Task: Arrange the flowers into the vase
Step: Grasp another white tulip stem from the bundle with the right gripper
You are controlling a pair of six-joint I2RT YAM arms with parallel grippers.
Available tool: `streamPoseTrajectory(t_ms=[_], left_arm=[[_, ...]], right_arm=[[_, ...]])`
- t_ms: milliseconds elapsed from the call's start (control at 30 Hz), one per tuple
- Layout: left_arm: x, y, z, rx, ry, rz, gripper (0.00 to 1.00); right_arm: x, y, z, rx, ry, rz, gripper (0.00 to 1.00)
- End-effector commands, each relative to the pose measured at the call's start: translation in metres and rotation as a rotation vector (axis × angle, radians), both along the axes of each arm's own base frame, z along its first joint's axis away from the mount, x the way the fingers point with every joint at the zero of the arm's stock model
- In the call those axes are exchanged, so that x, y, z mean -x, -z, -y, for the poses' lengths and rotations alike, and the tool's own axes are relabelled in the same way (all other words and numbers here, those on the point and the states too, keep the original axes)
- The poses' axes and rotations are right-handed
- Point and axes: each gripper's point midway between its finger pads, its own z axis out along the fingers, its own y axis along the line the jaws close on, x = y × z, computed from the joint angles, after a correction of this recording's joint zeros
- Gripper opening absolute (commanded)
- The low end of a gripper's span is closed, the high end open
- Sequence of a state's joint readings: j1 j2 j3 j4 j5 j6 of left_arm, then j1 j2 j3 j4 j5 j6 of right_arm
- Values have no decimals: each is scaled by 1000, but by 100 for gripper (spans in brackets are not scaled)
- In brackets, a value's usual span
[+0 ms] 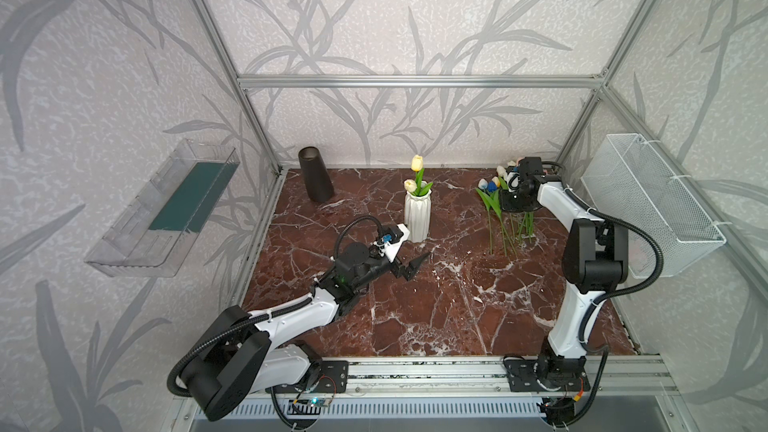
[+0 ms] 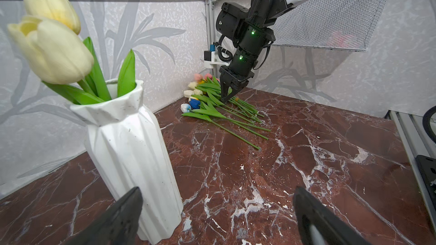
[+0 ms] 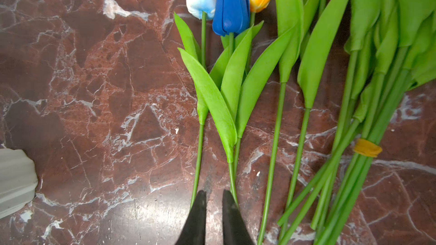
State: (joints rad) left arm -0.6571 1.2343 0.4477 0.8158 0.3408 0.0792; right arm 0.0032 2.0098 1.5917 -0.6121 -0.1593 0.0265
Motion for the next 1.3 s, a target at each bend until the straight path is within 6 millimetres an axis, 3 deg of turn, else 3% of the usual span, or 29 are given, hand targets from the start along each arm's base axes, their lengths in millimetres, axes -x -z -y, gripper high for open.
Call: streamPoseTrajectory(t_ms=[0, 167, 333, 667, 867, 1033, 1267], left_arm=[[0, 2, 0, -10, 0, 18, 99], [-1, 3, 0, -14, -5, 20, 99], [-2, 5, 0, -24, -8, 21, 100], [-2, 3, -2, -28, -15, 31, 99], [-2, 3, -2, -30, -17, 34, 99], [-2, 1, -3, -28, -22, 38, 99], [-3, -4, -7, -24, -42, 54, 99]], right_arm=[[6, 17, -10, 33, -31, -62, 22], [7, 36, -15, 36, -46, -121, 23], [5, 46, -31, 46, -72, -141, 31], [-8, 70, -25, 124, -27, -194, 33], [-7, 83, -31, 177, -39, -239, 19], [-10, 75, -51, 107, -93, -190, 4], [-6, 33, -97, -125, -218, -94, 1]])
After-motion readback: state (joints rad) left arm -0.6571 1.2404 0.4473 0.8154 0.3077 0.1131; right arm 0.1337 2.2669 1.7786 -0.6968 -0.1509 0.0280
